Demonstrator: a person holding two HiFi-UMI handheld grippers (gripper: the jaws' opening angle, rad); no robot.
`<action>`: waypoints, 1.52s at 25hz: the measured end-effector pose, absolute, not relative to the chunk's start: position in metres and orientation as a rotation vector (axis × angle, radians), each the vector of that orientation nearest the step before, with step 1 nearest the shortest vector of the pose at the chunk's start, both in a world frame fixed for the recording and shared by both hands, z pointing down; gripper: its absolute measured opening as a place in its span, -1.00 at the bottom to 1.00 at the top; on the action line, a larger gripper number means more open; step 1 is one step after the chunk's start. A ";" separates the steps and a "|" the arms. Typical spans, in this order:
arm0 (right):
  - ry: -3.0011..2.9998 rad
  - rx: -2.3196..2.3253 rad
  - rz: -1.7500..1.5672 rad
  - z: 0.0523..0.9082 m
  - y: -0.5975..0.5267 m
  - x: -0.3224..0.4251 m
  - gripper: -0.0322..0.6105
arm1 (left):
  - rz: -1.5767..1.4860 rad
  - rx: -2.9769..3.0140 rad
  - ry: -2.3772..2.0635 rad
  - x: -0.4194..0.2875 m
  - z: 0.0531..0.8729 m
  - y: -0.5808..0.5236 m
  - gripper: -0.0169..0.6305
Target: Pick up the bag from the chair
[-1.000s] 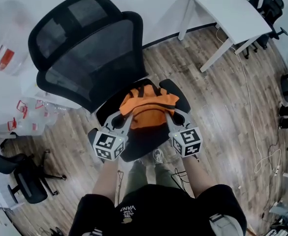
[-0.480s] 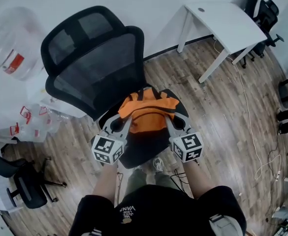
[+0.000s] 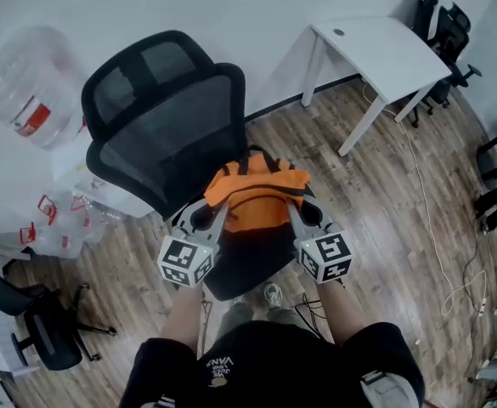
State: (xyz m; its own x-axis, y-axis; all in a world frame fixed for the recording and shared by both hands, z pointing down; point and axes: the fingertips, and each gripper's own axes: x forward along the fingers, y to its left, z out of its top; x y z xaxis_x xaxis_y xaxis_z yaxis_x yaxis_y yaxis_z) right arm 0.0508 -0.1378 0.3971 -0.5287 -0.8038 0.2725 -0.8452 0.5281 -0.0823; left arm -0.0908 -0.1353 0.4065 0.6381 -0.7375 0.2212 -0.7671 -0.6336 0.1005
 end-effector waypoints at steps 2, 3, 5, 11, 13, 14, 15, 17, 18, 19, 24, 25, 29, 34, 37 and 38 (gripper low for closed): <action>-2.573 1.406 0.291 0.390 -0.136 0.050 -0.90 | 0.230 2.684 -1.245 -0.092 0.399 -0.134 -0.82; -2.577 1.408 0.285 0.386 -0.135 0.050 -0.90 | 0.227 2.690 -1.248 -0.092 0.395 -0.134 -0.82; -2.585 1.414 0.271 0.379 -0.134 0.051 -0.90 | 0.220 2.703 -1.251 -0.092 0.388 -0.133 -0.82; -2.607 1.430 0.240 0.361 -0.127 0.050 -0.90 | 0.200 2.739 -1.256 -0.092 0.369 -0.128 -0.82; -2.615 1.440 0.232 0.355 -0.125 0.050 -0.90 | 0.193 2.751 -1.257 -0.092 0.364 -0.126 -0.82; -2.620 1.446 0.229 0.352 -0.124 0.051 -0.90 | 0.190 2.758 -1.258 -0.092 0.361 -0.126 -0.82; -2.626 1.452 0.227 0.350 -0.123 0.051 -0.90 | 0.188 2.765 -1.258 -0.092 0.358 -0.125 -0.82; -2.640 1.467 0.224 0.344 -0.120 0.052 -0.90 | 0.184 2.778 -1.258 -0.090 0.353 -0.123 -0.82; -2.649 1.474 0.222 0.342 -0.119 0.053 -0.90 | 0.181 2.783 -1.258 -0.090 0.350 -0.122 -0.82; -2.657 1.478 0.218 0.339 -0.118 0.053 -0.90 | 0.178 2.787 -1.258 -0.089 0.348 -0.121 -0.82; -2.667 1.477 0.192 0.330 -0.113 0.053 -0.90 | 0.164 2.807 -1.261 -0.089 0.338 -0.117 -0.82; -2.666 1.477 0.189 0.329 -0.112 0.053 -0.90 | 0.163 2.811 -1.260 -0.089 0.336 -0.116 -0.82; -2.662 1.477 0.178 0.322 -0.108 0.054 -0.90 | 0.162 2.819 -1.261 -0.089 0.329 -0.112 -0.82; -2.666 1.489 0.158 0.310 -0.104 0.054 -0.90 | 0.141 2.838 -1.268 -0.089 0.317 -0.108 -0.83; -2.678 1.495 0.137 0.300 -0.101 0.054 -0.90 | 0.119 2.855 -1.275 -0.090 0.307 -0.105 -0.83; -2.682 1.498 0.129 0.297 -0.100 0.054 -0.90 | 0.113 2.861 -1.277 -0.089 0.303 -0.105 -0.83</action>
State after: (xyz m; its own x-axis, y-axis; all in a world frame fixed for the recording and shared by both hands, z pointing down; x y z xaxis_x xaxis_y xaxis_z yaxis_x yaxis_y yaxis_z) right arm 0.0540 -0.1003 0.2968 -0.5235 -0.8462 0.0993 -0.8519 0.5222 -0.0405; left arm -0.0893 -0.1045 0.3030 0.6658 -0.7430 0.0682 -0.7434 -0.6684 -0.0234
